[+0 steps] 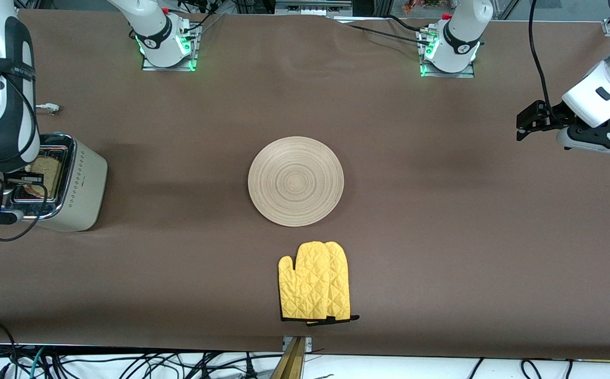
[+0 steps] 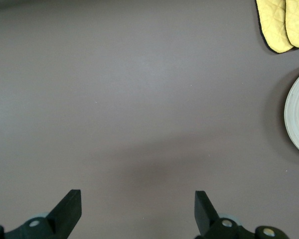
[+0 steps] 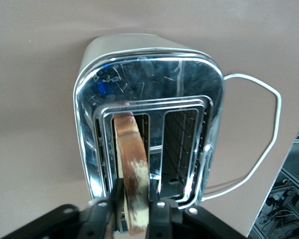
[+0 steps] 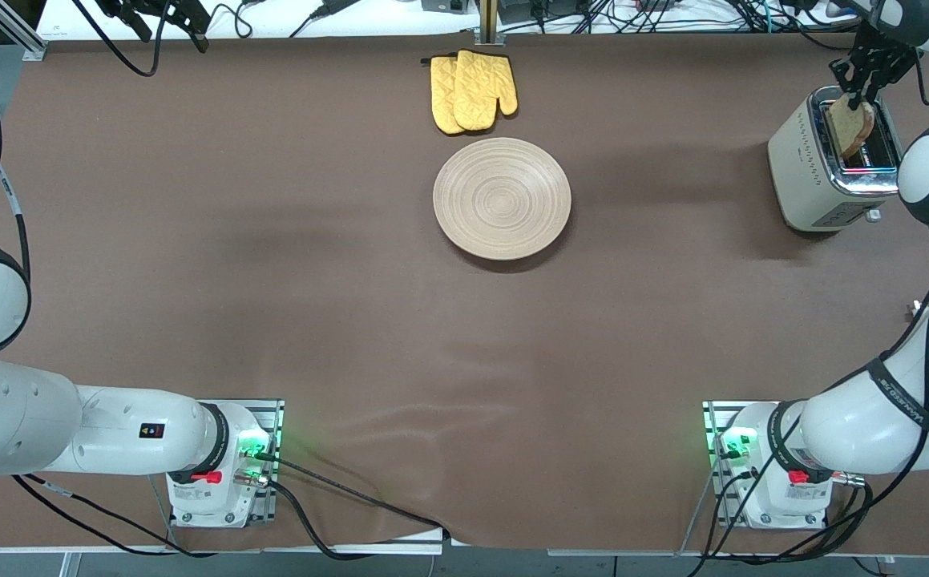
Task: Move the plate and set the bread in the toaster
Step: 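Lower the bread into the toaster slot with the right gripper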
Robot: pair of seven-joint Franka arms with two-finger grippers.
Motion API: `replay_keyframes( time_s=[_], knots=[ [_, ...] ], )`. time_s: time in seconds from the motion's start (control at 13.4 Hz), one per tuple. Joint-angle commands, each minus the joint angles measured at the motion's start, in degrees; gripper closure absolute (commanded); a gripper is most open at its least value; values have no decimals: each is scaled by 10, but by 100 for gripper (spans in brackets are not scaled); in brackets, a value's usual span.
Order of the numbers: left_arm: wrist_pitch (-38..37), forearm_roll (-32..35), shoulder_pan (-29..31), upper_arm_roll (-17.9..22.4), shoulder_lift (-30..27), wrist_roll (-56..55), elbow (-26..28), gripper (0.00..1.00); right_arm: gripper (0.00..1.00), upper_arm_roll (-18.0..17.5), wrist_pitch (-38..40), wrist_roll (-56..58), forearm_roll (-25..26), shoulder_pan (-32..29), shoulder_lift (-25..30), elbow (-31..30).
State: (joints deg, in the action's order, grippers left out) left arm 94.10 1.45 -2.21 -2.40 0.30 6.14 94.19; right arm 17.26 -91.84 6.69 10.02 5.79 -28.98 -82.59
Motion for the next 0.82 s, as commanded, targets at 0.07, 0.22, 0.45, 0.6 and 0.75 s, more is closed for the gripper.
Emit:
replay_keyframes(
  time_s=[0.07, 0.22, 0.45, 0.6, 0.75],
  knots=[
    [-17, -14, -2, 2, 5, 4, -16, 0, 0, 0, -5, 5, -22, -12, 4, 1],
    [-17, -14, -2, 2, 5, 4, -16, 0, 0, 0, 2, 7, -28, -12, 24, 14],
    [-17, -14, -2, 2, 5, 4, -16, 0, 0, -8, 10, 9, -88, 7, 66, 27],
    [-17, -13, -2, 2, 5, 5, -16, 0, 0, -15, 14, 3, -107, 43, 73, 27],
    [-17, -13, -2, 2, 5, 4, -16, 0, 0, -20, 14, 4, -132, 58, 74, 28]
  ],
)
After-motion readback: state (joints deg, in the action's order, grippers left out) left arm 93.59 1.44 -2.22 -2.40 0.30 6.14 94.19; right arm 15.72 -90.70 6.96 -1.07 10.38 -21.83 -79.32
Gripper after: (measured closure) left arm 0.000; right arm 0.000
